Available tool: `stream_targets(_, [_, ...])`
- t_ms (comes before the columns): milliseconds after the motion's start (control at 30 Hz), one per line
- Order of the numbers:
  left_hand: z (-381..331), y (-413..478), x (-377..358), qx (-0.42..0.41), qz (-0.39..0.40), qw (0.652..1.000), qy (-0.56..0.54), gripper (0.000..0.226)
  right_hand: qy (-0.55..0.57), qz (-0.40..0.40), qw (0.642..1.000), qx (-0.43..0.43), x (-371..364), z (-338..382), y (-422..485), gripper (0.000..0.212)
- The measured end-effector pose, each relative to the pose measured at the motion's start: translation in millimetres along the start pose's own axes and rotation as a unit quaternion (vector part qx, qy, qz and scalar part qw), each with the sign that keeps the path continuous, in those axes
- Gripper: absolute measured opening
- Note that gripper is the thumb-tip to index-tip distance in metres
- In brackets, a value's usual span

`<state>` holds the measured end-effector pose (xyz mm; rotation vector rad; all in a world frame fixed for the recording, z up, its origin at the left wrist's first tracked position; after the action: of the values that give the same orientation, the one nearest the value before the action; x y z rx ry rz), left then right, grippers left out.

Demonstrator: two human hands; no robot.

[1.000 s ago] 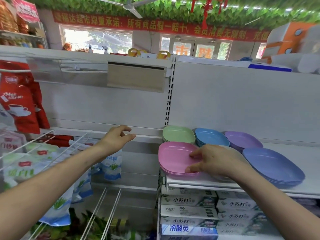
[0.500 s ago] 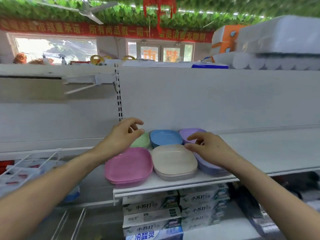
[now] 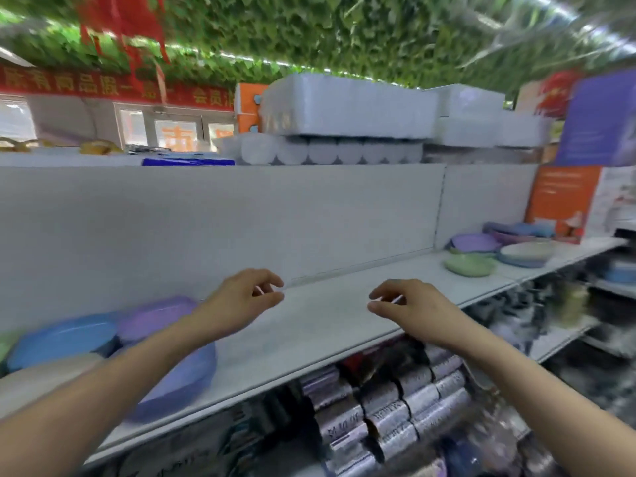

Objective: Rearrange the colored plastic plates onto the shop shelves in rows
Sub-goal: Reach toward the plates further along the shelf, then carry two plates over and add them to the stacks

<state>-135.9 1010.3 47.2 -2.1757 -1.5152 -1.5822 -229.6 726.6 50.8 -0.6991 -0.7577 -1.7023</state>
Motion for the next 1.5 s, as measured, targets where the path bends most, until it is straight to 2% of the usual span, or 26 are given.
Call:
stream_targets(233, [-73,106,-135,-0.034,0.085,0.994,-0.051,0.012,-0.018,-0.046,0.995,-0.091,101,-150,4,0.019])
stream_targets(367, [-101,164,-206,-0.062,0.129,0.988,-0.053,0.014,-0.018,-0.068,0.988,-0.136,139,-226,5,0.01])
stream_targets(500, [-117,225,-269,-0.085,0.167,0.982,-0.035,0.017,-0.017,-0.075,0.981,-0.18,166,-294,16,0.012])
stream_targets(800, [-100,366,-370,-0.03,0.131,0.989,-0.06,0.02,-0.033,-0.09,0.972,-0.214,230,-409,131,0.015])
stream_targets(1100, [-83,436,-418,0.03,0.115,0.991,-0.059,0.009,0.043,-0.145,0.968,-0.2,282,-480,244,0.016])
stream_targets(1233, [-84,444,-426,0.056,0.147,0.987,-0.026,0.007,0.079,-0.16,0.966,-0.188,296,-496,281,0.033])
stream_targets(1367, [-88,444,-425,0.104,0.16,0.982,-0.005,0.027,0.081,-0.125,0.972,-0.182,302,-509,319,0.043])
stream_targets(1500, [-88,444,-425,0.132,0.117,0.984,-0.031,0.033,0.094,-0.059,0.973,-0.203,299,-520,342,0.02])
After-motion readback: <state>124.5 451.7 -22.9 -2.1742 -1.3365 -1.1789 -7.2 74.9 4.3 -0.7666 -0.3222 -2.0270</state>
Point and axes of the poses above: each hand's wrist, its own y-axis towards the middle knuckle, its own x-axis out of the back of the hand, z = x × y, the point moved 7 cm from there along y, towards the middle knuckle, and after that the axes turned 13 degrees about -x, right-handed, at the moved point
